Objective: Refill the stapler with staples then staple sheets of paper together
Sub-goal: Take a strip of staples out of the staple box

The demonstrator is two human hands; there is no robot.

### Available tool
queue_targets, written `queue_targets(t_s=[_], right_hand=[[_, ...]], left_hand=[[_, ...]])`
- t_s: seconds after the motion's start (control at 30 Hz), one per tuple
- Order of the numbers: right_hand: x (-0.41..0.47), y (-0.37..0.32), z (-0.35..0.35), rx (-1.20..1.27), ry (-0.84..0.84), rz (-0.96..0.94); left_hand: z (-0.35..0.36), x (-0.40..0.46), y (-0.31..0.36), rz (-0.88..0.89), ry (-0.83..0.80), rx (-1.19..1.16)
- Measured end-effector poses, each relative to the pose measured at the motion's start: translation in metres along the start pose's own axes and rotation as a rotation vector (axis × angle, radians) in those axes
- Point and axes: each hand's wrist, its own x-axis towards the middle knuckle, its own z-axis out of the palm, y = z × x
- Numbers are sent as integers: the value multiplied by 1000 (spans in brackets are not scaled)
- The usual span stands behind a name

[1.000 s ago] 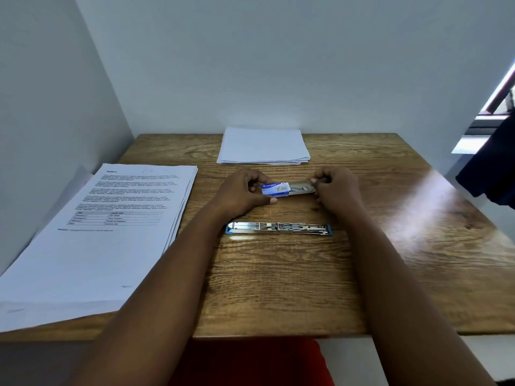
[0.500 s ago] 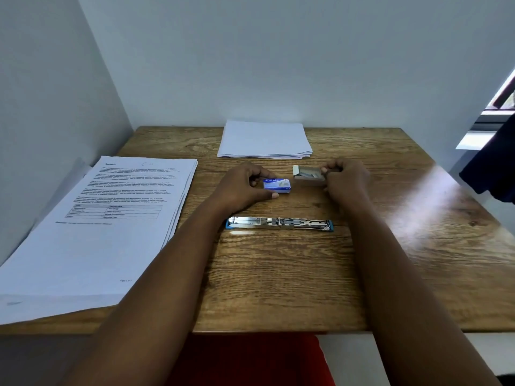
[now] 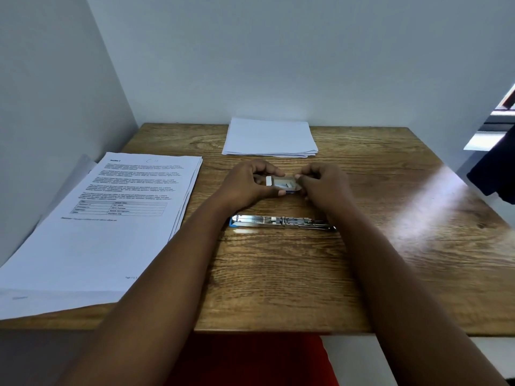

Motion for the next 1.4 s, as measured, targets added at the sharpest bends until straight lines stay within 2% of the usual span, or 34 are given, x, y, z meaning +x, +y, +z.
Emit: queue_targets(t_s=[0.13, 0.2, 0.37, 0.5, 0.7, 1.03, 1.4], right_hand=[[3, 1, -4, 84, 73, 33], [3, 0, -6, 129, 91, -9], [-1, -7, -1, 104, 79, -333], [0, -7, 6, -23, 30, -490], [4, -5, 3, -16, -2, -527], [5, -3, 2, -337, -127, -650], [7, -3, -1, -282, -43, -671]], left_hand=[[0, 2, -2, -1, -18, 30], [-1, 3, -2, -8, -17, 39], [-1, 4, -3, 9, -16, 31], [0, 3, -2, 16, -19, 9], [-1, 3, -2, -13, -10, 5], [-2, 4, -1, -15, -17, 16], [-2, 1, 2, -27, -33, 21]])
